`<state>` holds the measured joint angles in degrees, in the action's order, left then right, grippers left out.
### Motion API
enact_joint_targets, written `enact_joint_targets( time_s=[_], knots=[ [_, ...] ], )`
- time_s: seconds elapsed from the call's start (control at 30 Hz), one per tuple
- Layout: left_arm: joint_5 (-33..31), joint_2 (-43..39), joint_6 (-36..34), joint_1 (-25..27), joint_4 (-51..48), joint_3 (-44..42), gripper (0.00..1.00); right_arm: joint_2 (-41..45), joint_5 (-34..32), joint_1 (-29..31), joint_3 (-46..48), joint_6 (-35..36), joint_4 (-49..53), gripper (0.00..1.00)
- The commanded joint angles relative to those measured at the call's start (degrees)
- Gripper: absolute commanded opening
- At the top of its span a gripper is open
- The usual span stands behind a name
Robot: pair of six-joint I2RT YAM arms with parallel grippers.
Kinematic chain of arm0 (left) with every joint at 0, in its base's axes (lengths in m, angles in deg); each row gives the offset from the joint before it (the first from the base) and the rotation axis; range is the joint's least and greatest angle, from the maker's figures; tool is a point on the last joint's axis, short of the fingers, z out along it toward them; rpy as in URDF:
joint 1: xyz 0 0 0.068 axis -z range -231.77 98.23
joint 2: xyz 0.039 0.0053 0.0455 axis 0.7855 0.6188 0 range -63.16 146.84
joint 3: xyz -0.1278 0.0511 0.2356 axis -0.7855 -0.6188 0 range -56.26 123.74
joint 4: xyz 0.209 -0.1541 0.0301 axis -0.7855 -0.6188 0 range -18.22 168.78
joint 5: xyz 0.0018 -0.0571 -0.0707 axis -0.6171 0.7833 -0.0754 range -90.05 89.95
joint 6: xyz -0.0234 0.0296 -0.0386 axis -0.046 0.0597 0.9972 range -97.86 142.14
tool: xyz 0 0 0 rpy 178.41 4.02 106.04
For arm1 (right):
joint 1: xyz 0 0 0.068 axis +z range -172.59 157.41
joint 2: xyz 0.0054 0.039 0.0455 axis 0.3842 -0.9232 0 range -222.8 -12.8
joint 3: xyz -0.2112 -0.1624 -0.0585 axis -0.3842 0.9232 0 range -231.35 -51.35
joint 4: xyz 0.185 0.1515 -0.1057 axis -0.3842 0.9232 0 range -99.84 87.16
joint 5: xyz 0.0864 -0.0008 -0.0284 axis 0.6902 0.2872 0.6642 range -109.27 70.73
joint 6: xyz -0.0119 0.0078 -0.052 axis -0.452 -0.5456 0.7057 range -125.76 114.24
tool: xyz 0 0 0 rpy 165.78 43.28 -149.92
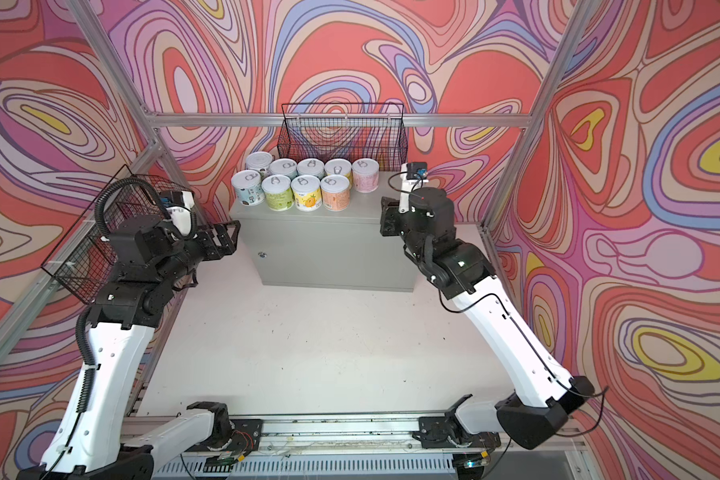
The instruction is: Place and organize the canned foods onto the counter
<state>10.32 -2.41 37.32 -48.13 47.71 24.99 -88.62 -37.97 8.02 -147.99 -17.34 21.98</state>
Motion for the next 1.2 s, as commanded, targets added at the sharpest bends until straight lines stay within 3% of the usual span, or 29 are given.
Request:
enact_joint_targets(
  time_s=[0.0,0.07,0.17,0.27,0.37,0.5,0.6,0.73,0.83,1.17],
  knots=[
    [1.05,-3.56,0.14,-0.30,-5.27,-4.74,0.93,3.62,-5.94,-0.86,4.37,0.58,4.01,0.48],
    [1.34,-6.44,1.24,-0.30,-4.88,-8.10,0.99,5.52,-7.07,-1.19,6.63,-0.90,5.53,0.56],
    [2.84,-9.32,2.19,-0.30,-6.25,-11.56,1.00,8.67,-9.11,-1.37,11.07,-3.70,6.95,0.81],
    [4.29,-13.38,4.86,-0.16,-4.33,-17.42,1.00,10.44,-9.74,-1.69,15.14,-6.27,10.04,0.97],
    [2.99,-19.30,6.96,0.35,2.38,-26.66,1.00,12.30,-9.82,-1.70,21.34,-9.49,11.05,0.98],
    [-0.77,-27.11,10.35,1.90,15.13,-40.82,1.00,15.89,-10.51,-1.73,32.67,-13.47,5.25,0.98],
    [-2.77,-29.71,8.30,3.61,25.35,-48.77,1.00,15.00,-12.83,-1.76,39.58,-15.15,0.76,0.98],
    [-8.15,-25.81,1.39,6.69,29.76,-51.19,1.00,15.44,-12.43,-1.72,48.29,-12.39,-10.83,0.98],
    [-10.61,-21.05,0.99,6.73,33.55,-51.19,1.00,15.87,-11.83,-1.72,51.74,-9.75,-17.64,0.98],
    [-27.42,-8.33,-4.87,8.66,49.35,-56.71,1.00,12.59,-9.70,-1.76,53.66,-6.37,-22.69,0.98]
  ],
)
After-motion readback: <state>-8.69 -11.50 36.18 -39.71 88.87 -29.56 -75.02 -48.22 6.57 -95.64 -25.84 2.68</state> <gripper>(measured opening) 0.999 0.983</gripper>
